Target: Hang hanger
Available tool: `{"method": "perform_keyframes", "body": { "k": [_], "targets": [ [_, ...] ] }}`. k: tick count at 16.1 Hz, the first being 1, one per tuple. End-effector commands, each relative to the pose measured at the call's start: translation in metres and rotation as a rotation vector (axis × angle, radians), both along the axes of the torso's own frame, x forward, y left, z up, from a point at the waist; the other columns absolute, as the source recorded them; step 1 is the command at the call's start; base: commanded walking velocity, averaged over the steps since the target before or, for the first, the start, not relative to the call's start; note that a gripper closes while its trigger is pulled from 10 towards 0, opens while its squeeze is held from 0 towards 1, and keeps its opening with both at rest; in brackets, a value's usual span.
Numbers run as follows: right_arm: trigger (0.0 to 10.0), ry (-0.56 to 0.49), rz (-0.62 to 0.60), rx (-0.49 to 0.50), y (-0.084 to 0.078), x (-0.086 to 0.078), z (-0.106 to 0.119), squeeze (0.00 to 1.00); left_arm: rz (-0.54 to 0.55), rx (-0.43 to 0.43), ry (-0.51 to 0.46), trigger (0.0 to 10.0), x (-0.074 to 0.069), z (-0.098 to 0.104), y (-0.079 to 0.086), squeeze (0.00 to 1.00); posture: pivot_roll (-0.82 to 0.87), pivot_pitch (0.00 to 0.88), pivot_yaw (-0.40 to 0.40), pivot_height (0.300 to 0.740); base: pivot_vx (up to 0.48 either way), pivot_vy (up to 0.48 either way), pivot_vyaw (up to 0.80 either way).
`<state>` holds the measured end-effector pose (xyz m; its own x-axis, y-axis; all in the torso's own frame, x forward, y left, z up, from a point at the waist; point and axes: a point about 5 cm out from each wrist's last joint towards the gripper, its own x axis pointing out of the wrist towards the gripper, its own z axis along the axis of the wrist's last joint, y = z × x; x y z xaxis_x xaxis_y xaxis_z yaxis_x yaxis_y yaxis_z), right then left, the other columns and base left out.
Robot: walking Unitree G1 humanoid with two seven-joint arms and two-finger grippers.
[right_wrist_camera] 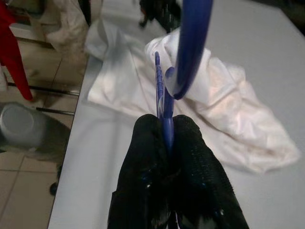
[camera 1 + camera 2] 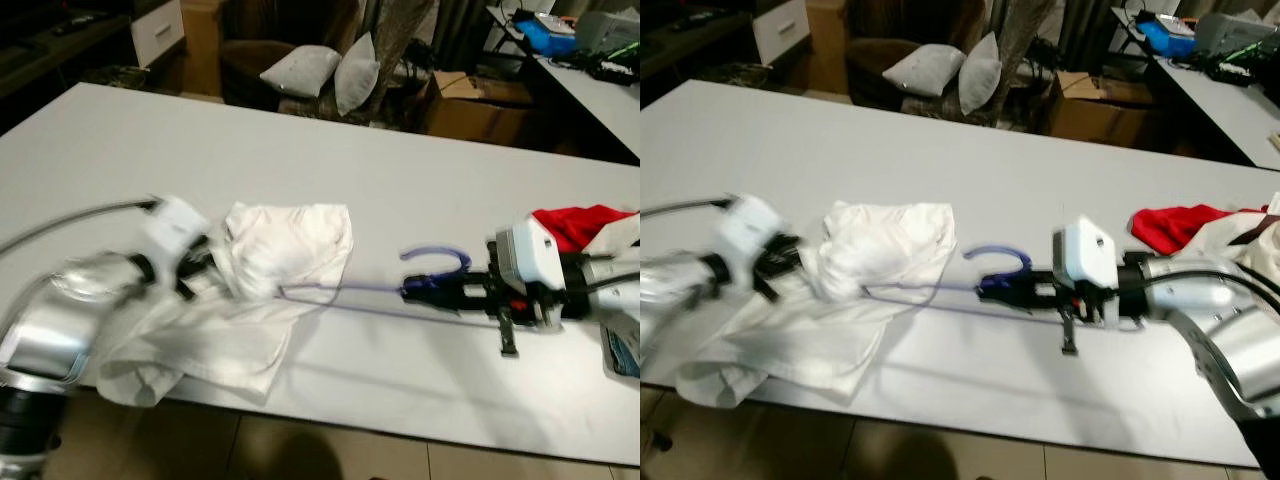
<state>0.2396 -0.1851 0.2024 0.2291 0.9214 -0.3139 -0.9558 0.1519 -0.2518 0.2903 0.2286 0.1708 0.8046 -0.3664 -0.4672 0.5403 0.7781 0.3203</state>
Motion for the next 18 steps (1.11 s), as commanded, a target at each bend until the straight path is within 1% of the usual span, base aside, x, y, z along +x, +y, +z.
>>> {"method": "perform_keyframes", "body": {
  "k": [1,2,3,4,5,6,7,8,9,10,11,13,14,15,16,17,18],
  "targets": [
    [10.0,-0.014,-0.028,-0.004,-0.005,-0.001,0.007,0.0,0.005,-0.02,-0.046,10.0,0.002,0.013,0.004,1.0,0.0,0.0,-0.065,0.74,0.0,0.0,0.0],
    [10.0,-0.008,-0.074,0.013,-0.008,0.0,0.007,0.0,0.046,-0.025,-0.084,10.0,0.005,0.02,0.012,1.0,0.0,0.0,-0.065,0.74,0.0,0.0,0.0],
    [10.0,0.009,-0.093,0.038,-0.009,-0.002,0.007,0.0,0.121,-0.015,-0.142,10.0,0.012,0.025,0.02,1.0,0.0,0.0,-0.065,0.74,0.0,0.0,0.0],
    [10.0,0.018,-0.132,0.08,-0.009,-0.002,0.008,0.0,0.116,-0.052,-0.149,10.0,0.012,0.027,0.019,1.0,0.0,0.0,-0.067,0.74,0.0,0.0,0.0],
    [10.0,0.032,-0.159,0.12,-0.01,-0.002,0.008,0.0,0.081,-0.116,-0.129,10.0,0.01,0.028,0.013,1.0,0.0,0.0,-0.068,0.74,0.0,0.0,0.0],
    [10.0,0.047,-0.166,0.136,-0.01,-0.004,0.007,0.0,0.035,-0.143,-0.107,10.0,0.006,0.028,0.008,1.0,0.0,0.0,-0.068,0.74,0.0,0.0,0.0],
    [10.0,0.074,-0.166,0.111,-0.012,-0.011,0.003,0.0,-0.003,-0.099,-0.065,10.0,0.001,0.024,0.008,1.0,0.0,0.0,-0.064,0.74,0.0,0.0,0.0],
    [10.0,0.086,-0.152,0.023,-0.014,-0.018,-0.006,0.0,0.066,-0.087,-0.089,10.0,0.005,0.025,0.017,1.0,-0.01,0.0,-0.058,0.74,0.0,0.0,0.0],
    [10.0,0.094,-0.142,-0.087,-0.017,-0.022,-0.016,0.0,0.118,-0.119,-0.134,10.0,0.012,0.032,0.022,1.0,-0.01,0.0,-0.055,0.74,0.0,0.0,0.0],
    [10.0,0.103,-0.129,-0.159,-0.019,-0.025,-0.021,0.0,0.127,-0.148,-0.159,10.0,0.016,0.037,0.022,1.0,-0.01,0.0,-0.054,0.74,0.0,0.0,0.0],
    [10.0,0.184,-0.037,-0.106,-0.017,-0.038,-0.013,0.0,0.115,-0.249,-0.202,10.0,0.021,0.051,0.016,1.0,-0.01,0.0,-0.054,0.74,0.0,0.0,0.0],
    [10.0,0.222,0.005,-0.096,-0.019,-0.045,-0.008,0.0,0.145,-0.259,-0.255,10.0,0.025,0.06,0.022,1.0,-0.01,0.0,-0.055,0.74,0.0,0.0,0.0],
    [10.0,0.231,0.008,-0.073,-0.022,-0.047,-0.004,0.0,0.171,-0.292,-0.277,10.0,0.026,0.064,0.025,1.0,-0.01,0.0,-0.056,0.74,0.0,0.0,0.0],
    [10.0,0.224,-0.012,-0.032,-0.024,-0.045,0.0,0.0,0.226,-0.369,-0.313,10.0,0.029,0.069,0.033,1.0,-0.01,0.0,-0.057,0.74,0.0,0.0,0.0],
    [10.0,0.197,-0.067,0.015,-0.027,-0.038,0.005,0.0,0.27,-0.395,-0.331,10.0,0.03,0.073,0.041,1.0,-0.01,0.0,-0.057,0.74,0.0,0.0,0.0],
    [10.0,0.183,-0.108,0.067,-0.028,-0.033,0.01,0.0,0.246,-0.254,-0.304,10.0,0.028,0.07,0.046,1.0,-0.01,0.0,-0.058,0.74,0.0,0.0,0.0],
    [10.0,0.177,-0.118,0.09,-0.028,-0.032,0.012,0.0,0.183,-0.167,-0.258,10.0,0.025,0.064,0.044,1.0,-0.01,0.0,-0.059,0.74,0.0,0.0,0.0]
  ]
}}
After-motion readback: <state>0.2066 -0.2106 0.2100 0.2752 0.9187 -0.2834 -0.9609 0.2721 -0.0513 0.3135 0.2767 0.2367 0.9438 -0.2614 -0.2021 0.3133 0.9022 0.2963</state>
